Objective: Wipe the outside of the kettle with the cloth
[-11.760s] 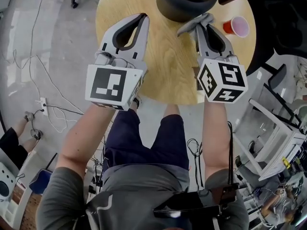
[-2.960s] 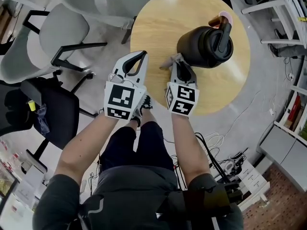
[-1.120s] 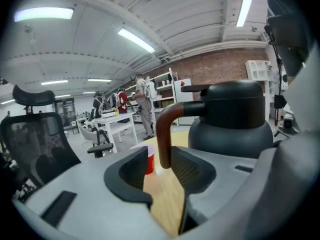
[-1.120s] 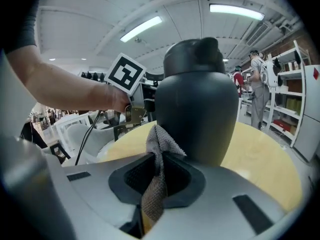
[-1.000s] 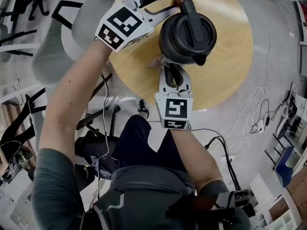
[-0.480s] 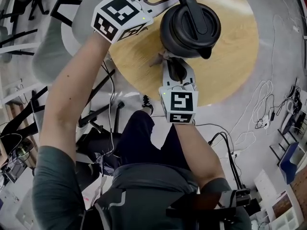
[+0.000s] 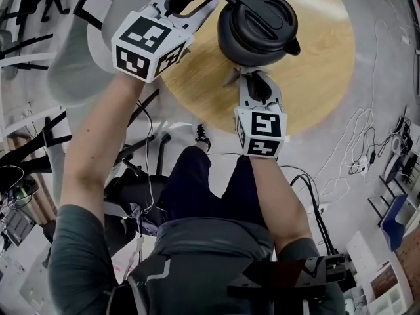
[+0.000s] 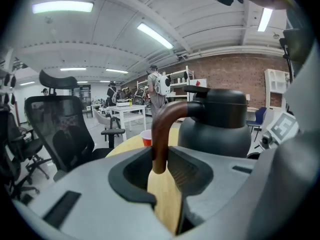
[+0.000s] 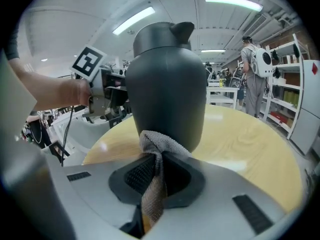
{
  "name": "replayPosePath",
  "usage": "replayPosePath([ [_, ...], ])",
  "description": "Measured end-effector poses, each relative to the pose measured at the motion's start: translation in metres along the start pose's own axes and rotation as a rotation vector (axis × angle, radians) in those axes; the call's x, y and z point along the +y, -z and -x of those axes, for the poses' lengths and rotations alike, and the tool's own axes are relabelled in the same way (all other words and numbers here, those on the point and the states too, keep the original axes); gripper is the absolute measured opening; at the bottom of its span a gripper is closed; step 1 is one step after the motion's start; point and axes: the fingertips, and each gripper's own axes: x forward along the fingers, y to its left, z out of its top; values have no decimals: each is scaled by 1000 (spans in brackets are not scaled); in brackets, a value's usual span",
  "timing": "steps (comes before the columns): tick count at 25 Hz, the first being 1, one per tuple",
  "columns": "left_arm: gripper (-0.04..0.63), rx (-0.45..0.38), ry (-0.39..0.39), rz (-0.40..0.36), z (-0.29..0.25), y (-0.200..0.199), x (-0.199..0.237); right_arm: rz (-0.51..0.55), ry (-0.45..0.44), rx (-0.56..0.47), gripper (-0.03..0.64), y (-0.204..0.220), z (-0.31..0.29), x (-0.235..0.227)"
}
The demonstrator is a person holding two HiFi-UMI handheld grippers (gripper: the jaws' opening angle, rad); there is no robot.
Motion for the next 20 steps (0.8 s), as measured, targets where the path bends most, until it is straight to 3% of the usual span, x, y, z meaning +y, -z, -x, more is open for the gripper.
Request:
replayPosePath([
  [6, 100, 10, -117, 144, 40, 17, -5, 18, 2, 23, 55, 2, -1, -14],
  [13, 101, -4, -152, 249, 76, 33, -26, 54, 20, 54, 54, 3, -2, -34],
  [16, 101, -2, -143, 274, 83, 35, -32, 60, 32, 1, 55, -16, 13, -38],
  [20, 101, -9, -123, 331, 91, 40, -43, 69, 34, -130, 55, -72, 53, -39],
])
